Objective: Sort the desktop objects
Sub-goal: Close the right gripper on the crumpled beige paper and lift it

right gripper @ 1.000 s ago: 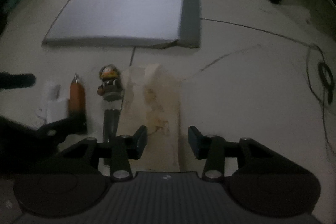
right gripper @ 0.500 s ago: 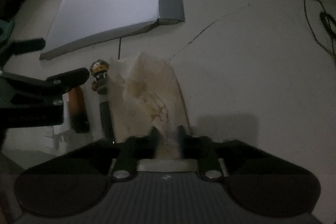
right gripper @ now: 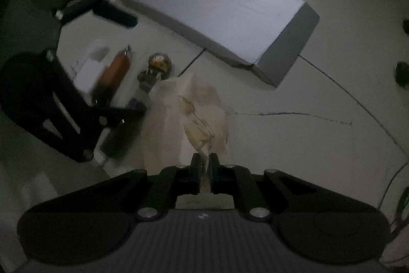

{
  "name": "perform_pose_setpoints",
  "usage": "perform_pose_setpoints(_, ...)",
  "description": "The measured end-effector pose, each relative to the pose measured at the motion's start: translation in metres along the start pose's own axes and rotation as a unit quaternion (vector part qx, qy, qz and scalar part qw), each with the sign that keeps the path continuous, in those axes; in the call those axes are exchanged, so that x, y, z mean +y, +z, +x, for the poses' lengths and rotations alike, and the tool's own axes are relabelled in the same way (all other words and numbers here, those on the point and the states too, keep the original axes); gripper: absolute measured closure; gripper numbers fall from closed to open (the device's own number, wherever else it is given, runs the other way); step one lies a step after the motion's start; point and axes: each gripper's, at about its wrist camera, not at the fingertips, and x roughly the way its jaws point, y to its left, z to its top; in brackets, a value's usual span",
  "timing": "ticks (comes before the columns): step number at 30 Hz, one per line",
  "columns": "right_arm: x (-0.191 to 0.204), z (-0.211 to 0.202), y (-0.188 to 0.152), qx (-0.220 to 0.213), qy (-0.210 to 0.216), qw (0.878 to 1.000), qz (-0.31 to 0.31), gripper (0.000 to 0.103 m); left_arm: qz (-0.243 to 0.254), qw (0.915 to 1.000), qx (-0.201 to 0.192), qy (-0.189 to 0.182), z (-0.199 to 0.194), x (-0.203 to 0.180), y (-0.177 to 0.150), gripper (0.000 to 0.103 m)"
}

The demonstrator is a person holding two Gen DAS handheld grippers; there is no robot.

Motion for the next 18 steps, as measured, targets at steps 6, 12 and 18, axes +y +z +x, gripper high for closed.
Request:
perform_pose_setpoints(6, 0.002, -0.005, -0.004, -0.009, -0.028, 0.997, 0.074, 0.068, -0.016, 0.9996, -0.021, 0.003, -0.002, 0.004, 0.01, 0.0)
perform_pose_setpoints(12, -0.008, -0.017, -0.024, -0.015, -0.049, 0.967, 0.251, 0.06, -0.006, 0.9997, -0.024, 0.007, 0.005, 0.002, 0.023, 0.0)
perform_pose_setpoints(18, -0.018, -0.01, -0.04, -0.029, -0.051, 0.924, 0.377, 0.056, 0.022, 0.9997, -0.013, 0.006, 0.018, -0.007, 0.028, 0.0)
